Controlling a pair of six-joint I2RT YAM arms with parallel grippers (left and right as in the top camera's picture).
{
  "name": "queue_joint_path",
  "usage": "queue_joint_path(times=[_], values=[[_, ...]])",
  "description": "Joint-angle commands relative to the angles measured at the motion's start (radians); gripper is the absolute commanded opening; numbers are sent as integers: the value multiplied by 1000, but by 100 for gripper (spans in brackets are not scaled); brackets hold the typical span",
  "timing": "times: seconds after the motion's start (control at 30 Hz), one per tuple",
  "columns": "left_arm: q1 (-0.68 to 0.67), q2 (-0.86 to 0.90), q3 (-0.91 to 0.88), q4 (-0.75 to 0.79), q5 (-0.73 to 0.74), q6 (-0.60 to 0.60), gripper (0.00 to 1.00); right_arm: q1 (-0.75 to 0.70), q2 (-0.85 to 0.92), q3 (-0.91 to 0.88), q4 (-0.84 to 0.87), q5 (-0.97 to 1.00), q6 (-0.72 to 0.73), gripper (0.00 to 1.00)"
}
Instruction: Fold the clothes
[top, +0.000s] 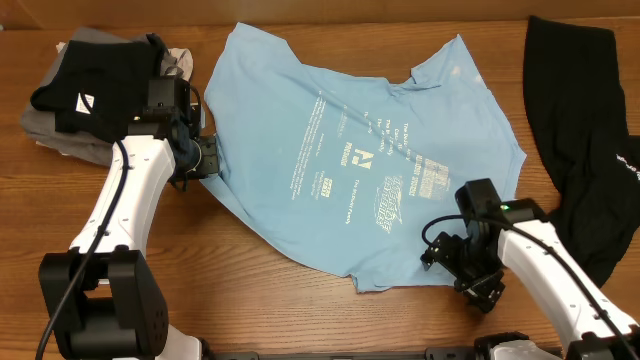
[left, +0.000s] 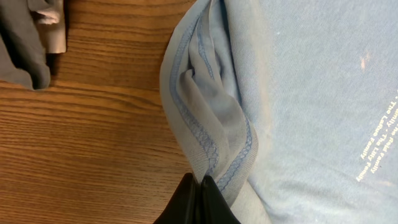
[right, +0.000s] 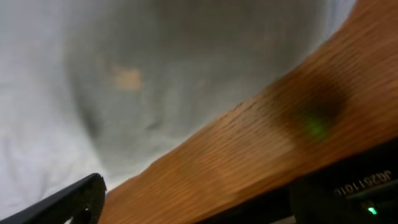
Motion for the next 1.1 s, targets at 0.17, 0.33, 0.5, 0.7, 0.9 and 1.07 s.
queue_joint_path(times=[0.17,0.33,0.5,0.7,0.9,1.07], values=[[9,1,22,3,10,-13,4,5,-4,-124,207,-21,60,79],[9,1,22,8,7,-13,4,5,-4,-142,264,39,60,57],[9,1,22,14,7,-13,4,3,-5,-122,270,73,50,34],[9,1,22,10,7,-13,4,3,-5,44,175,100,-50,4],[9,1,22,10,7,-13,4,3,-4,168,146,110,-115,4],[9,1,21,18,7,-13,4,3,-2,170,280,114,-175,4]])
